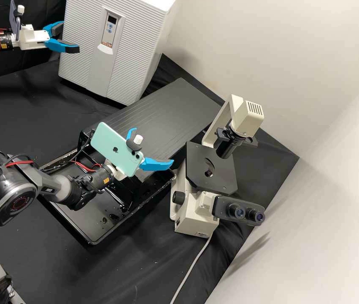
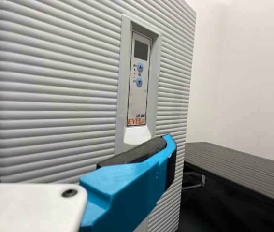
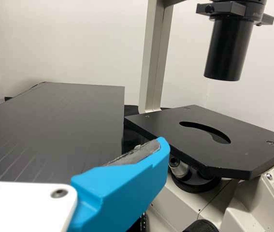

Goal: Open the incubator door

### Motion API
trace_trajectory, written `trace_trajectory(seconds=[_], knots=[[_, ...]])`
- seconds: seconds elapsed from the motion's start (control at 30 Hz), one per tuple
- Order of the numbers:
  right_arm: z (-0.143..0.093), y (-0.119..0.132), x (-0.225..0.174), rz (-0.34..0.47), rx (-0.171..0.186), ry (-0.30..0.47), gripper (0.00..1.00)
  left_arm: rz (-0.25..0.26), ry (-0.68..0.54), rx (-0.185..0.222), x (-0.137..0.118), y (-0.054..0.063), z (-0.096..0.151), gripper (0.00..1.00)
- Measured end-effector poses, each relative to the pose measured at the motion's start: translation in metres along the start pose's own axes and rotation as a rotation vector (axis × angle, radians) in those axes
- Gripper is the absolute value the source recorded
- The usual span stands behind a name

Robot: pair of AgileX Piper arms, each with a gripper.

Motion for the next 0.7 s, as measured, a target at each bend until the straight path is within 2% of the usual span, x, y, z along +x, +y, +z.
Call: trace_trajectory(seconds=[0.47,0.7], knots=[[0.0000,0.0000,0.0000,0.000,0.000,0.000,1.00,-0.004,0.000,0.004,-0.0013,0.0003,-0.0012,1.00],[0.0000,0.0000,0.0000,0.000,0.000,0.000,1.00,-0.017,0.001,0.020,-0.0055,0.0021,-0.0056,1.00]])
